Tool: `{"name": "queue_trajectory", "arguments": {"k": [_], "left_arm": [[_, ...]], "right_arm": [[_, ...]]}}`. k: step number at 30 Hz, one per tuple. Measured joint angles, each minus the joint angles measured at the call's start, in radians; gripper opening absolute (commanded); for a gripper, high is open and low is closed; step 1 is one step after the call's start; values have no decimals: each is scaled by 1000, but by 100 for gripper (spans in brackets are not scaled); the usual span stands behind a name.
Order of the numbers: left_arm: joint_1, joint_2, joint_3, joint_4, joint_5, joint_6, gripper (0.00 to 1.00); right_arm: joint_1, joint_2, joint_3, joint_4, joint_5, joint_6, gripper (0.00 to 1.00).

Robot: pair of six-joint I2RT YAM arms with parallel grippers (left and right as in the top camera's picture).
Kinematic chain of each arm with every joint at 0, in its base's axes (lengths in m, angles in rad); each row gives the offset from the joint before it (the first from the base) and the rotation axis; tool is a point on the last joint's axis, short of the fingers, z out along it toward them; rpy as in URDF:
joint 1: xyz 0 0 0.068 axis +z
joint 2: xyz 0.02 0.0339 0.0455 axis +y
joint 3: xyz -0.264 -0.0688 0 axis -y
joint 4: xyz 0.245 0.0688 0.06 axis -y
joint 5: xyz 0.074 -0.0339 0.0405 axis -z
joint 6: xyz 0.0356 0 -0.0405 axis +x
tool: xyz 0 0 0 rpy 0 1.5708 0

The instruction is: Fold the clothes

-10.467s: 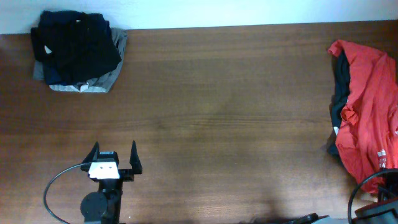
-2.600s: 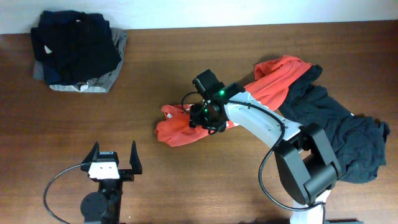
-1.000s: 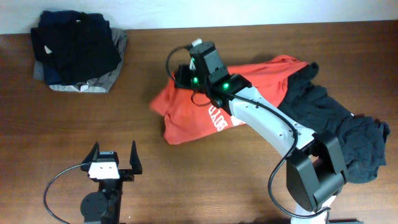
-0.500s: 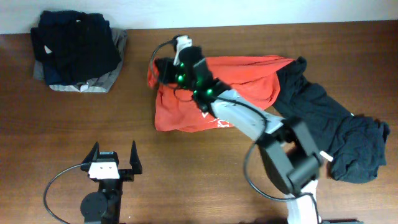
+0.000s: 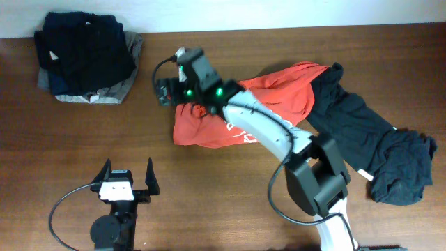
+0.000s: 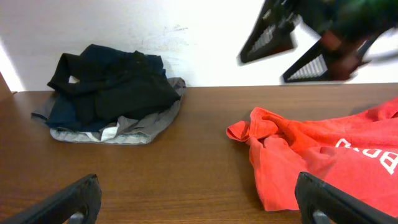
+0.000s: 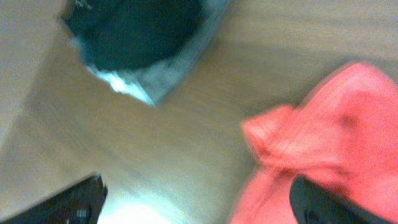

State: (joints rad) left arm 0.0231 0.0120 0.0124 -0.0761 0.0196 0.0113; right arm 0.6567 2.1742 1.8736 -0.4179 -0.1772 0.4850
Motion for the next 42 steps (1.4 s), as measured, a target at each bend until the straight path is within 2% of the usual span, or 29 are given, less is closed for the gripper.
{"name": "queue_trajectory", "arguments": {"k": [3,8,11,13,16,23,30,40,42], "left_arm": [[0,0,0,0,0,0,99],[0,0,0,0,0,0,99],[0,0,0,0,0,0,99],[0,0,0,0,0,0,99],[0,0,0,0,0,0,99],[0,0,0,0,0,0,99],[0,0,0,0,0,0,99],[0,0,0,0,0,0,99],[0,0,0,0,0,0,99]], "right_arm": [[-55,-1,173,-303,121,-39,99],[-200,-6,371,-694,295,-40,99],[-316,-12,410,-845,344,-39,98],[-406,-11,411,-938,357,-42,89],[-522,-11,386,-997,346,-41,86],[-711,-11,217,-1009,285,-72,86],[-784,-11,-8,-813,185,-193,85],[-779,-11,-234,-538,122,-257,64],[-779,-11,-256,-505,118,-261,54]]}}
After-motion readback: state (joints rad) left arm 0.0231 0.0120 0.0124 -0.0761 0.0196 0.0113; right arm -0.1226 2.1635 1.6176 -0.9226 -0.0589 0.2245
